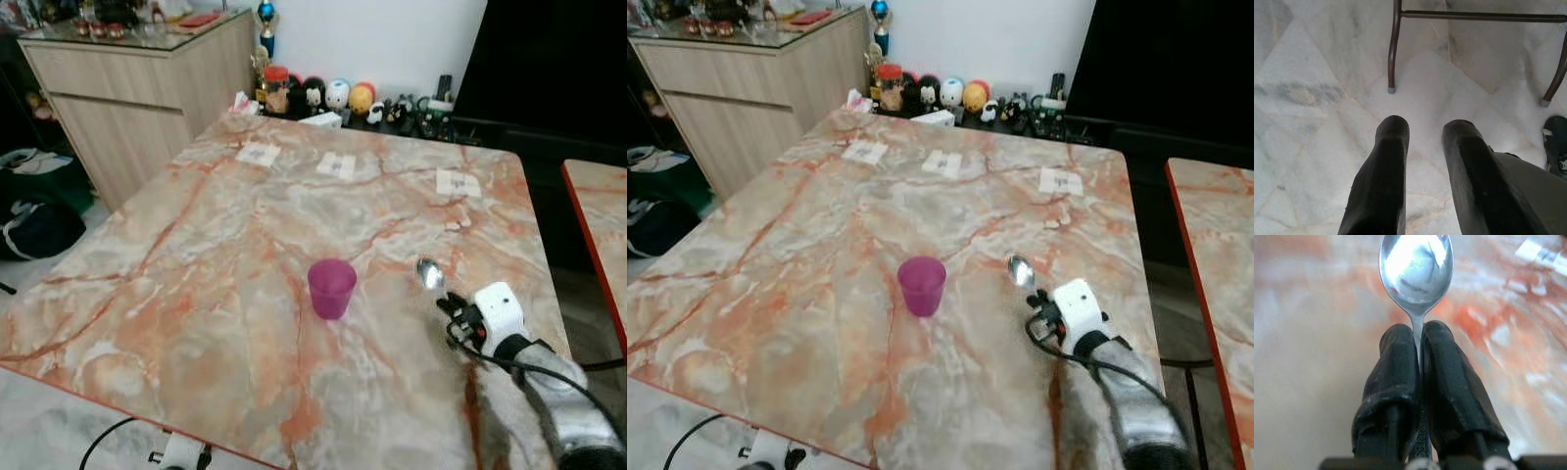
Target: Setting the table
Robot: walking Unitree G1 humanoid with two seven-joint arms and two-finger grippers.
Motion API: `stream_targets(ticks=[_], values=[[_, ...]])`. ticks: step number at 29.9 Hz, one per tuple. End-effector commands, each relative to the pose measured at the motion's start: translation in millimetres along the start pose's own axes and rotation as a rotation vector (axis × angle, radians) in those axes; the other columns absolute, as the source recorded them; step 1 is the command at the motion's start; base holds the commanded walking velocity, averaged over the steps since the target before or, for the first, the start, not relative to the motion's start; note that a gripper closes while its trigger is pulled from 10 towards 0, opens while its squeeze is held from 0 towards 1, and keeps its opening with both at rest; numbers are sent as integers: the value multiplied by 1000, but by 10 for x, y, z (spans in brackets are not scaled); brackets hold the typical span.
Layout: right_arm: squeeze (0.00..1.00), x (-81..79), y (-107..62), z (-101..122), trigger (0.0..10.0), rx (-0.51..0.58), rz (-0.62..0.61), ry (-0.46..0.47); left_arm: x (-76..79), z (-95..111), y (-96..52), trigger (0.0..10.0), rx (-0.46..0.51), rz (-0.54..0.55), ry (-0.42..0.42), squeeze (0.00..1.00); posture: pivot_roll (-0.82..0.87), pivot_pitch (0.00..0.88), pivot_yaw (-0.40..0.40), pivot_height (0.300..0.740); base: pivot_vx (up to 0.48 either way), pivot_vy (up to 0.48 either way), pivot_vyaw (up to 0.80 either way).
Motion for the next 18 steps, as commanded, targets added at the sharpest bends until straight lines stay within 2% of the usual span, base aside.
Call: stream_targets(ticks=[1,3,5,7,8,9,11,12,13,14,15,17,18], values=[[0,81,-18,206,0,85,-72,62,-5,-17,-3,10000,-7,-1,16,0,57,0,-23,740,0,0,0],[0,127,-47,436,0,208,-202,143,-6,-16,-2,10000,-7,-1,19,0,52,0,-22,740,0,0,0],[0,183,-88,546,0,274,-297,174,-6,-14,-2,10000,-7,-1,20,0,52,0,-22,740,0,0,0],[0,191,-97,564,0,286,-315,186,-6,-13,-2,10000,-6,-1,21,0,52,0,-22,740,0,0,0],[0,218,-148,607,0,335,-391,233,-4,-15,-2,10000,-7,-1,23,0,45,0,-24,740,0,0,0],[0,191,-185,648,0,369,-420,211,-3,-15,-2,10000,-7,0,24,0,46,0,-24,740,0,0,0],[0,139,-205,656,0,371,-457,142,-2,-14,-1,10000,-7,0,26,0,44,0,-22,740,0,0,0],[0,78,-208,638,3569,369,-469,122,2,-18,-1,10000,-8,0,27,0,43,0,-23,740,0,0,0],[0,26,-192,611,6431,356,-460,112,4,-21,-2,10000,-9,0,28,0,43,0,-23,740,0,0,0],[0,-44,-156,568,10000,330,-437,84,6,-24,-2,10000,-10,0,28,0,37,0,-21,740,0,0,0],[0,-146,-114,521,10000,301,-406,40,7,-29,-3,10000,-12,0,29,0,35,0,-21,740,0,0,0],[0,-236,-87,533,10000,303,-370,-41,12,-42,-5,10000,-16,0,28,0,43,0,-23,740,0,0,0],[0,-223,-85,543,10000,308,-374,-34,12,-43,-5,10000,-16,0,28,0,43,0,-23,740,0,0,0]])
Point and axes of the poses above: a point about 5 cm out from each wrist's last joint towards the gripper, its own y axis pointing out of the wrist towards the gripper, its own z axis along the axis of the wrist's last joint, x = y × z, the point moved 6 cm from there along y, pointing out of the wrist towards the gripper, and after that the axes turned 1 degree about -y, right-handed, at the moved point
